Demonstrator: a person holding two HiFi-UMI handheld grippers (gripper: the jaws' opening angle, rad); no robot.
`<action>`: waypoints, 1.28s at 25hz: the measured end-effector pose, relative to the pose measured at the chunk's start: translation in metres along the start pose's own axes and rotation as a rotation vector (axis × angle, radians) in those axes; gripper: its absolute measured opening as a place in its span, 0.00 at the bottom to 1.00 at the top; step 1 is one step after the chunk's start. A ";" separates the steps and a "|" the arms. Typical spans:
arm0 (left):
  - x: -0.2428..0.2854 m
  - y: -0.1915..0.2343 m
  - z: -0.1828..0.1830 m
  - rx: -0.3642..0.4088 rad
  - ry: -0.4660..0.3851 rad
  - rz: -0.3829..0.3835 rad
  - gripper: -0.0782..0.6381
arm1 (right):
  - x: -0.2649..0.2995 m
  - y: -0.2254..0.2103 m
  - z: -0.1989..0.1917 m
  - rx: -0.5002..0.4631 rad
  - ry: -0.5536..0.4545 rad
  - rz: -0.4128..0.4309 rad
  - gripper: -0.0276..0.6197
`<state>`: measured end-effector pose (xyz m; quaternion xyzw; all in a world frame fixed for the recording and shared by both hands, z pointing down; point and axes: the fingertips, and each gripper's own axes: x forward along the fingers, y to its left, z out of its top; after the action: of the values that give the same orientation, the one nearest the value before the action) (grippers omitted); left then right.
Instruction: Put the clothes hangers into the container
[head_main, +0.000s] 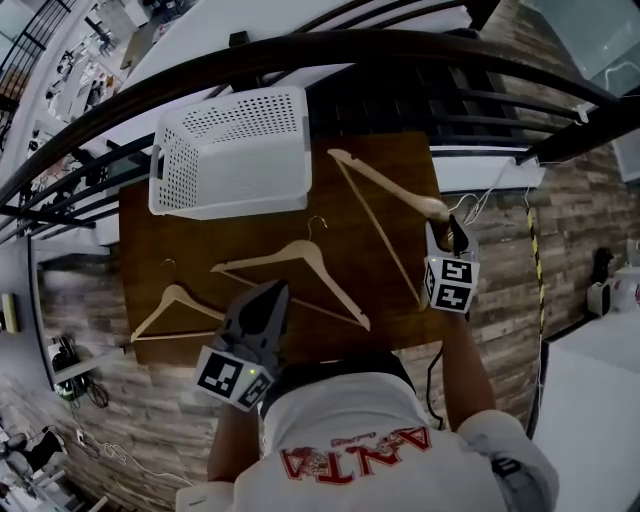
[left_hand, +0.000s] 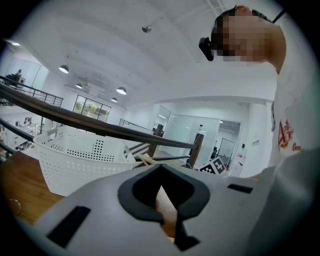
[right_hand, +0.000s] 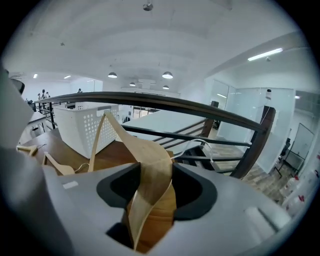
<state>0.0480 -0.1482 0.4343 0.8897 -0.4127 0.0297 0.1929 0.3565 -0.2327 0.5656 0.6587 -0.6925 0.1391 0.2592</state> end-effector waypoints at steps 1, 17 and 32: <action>-0.002 -0.001 0.002 0.000 -0.004 -0.002 0.12 | -0.006 -0.002 0.008 0.004 -0.021 -0.006 0.34; -0.067 0.023 0.043 -0.004 -0.141 0.072 0.12 | -0.053 0.051 0.160 -0.168 -0.290 0.052 0.34; -0.140 0.082 0.052 -0.079 -0.228 0.206 0.12 | -0.013 0.179 0.275 -0.647 -0.344 0.164 0.34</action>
<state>-0.1107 -0.1136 0.3828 0.8320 -0.5217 -0.0684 0.1756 0.1321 -0.3515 0.3580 0.4987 -0.7846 -0.1795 0.3219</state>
